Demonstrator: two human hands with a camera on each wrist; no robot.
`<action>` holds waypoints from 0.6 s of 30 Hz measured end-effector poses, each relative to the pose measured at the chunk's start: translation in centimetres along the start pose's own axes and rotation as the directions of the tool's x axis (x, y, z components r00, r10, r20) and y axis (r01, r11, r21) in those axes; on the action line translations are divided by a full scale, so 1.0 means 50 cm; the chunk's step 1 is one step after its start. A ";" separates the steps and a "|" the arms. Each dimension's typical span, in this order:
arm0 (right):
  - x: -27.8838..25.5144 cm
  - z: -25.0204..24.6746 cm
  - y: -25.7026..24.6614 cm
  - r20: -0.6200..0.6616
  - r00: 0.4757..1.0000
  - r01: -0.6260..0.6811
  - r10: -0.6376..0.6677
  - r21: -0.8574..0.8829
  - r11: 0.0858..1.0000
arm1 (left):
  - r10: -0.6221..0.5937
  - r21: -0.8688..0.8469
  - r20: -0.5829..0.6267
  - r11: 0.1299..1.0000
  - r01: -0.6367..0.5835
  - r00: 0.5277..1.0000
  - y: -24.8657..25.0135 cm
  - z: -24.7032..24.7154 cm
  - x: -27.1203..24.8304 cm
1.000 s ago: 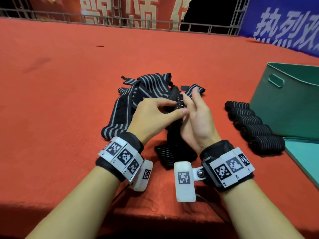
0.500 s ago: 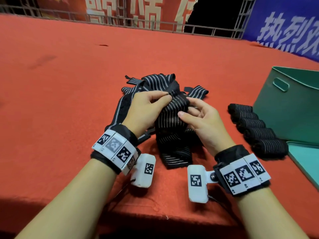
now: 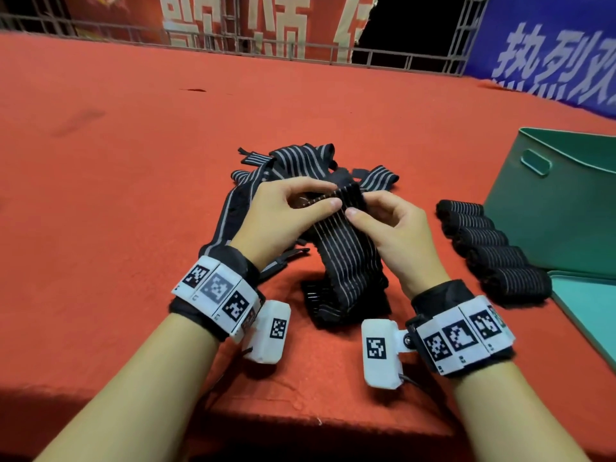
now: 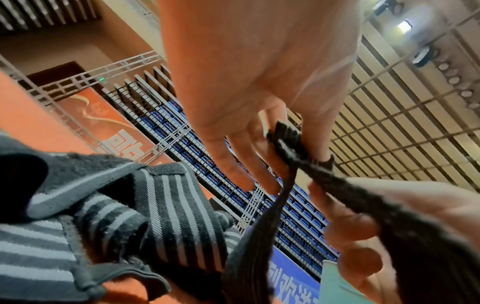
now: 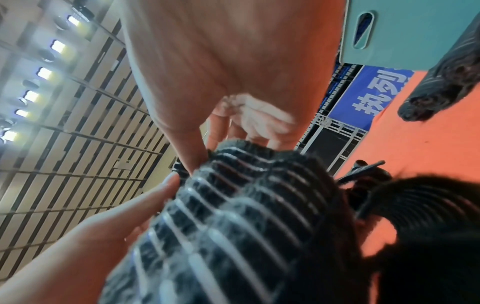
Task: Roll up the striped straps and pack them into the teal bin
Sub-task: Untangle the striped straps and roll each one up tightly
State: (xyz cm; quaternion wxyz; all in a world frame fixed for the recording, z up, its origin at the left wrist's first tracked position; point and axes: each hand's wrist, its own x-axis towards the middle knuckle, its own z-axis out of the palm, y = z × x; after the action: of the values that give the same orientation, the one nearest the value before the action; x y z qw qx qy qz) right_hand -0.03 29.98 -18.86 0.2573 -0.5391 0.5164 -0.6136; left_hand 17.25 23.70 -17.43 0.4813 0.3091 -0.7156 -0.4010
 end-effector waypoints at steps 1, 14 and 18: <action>0.001 -0.004 0.000 -0.001 1.000 -0.017 0.018 0.013 1.000 | -0.003 0.009 -0.021 1.000 0.003 1.000 -0.003 -0.001 -0.002; 0.008 -0.008 -0.006 -0.087 0.984 -0.146 0.156 0.107 0.983 | -0.048 -0.056 0.023 0.997 0.050 0.999 0.005 0.018 0.003; 0.008 -0.011 0.002 -0.144 0.972 -0.171 0.184 0.102 0.980 | -0.091 -0.124 0.032 0.988 0.094 0.995 0.007 0.019 0.001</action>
State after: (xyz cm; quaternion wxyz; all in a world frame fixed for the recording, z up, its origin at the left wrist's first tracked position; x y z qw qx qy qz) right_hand -0.69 29.79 -18.72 0.2947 -0.4302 0.5528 -0.6500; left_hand 16.33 24.08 -17.28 0.4712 0.3058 -0.6803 -0.4709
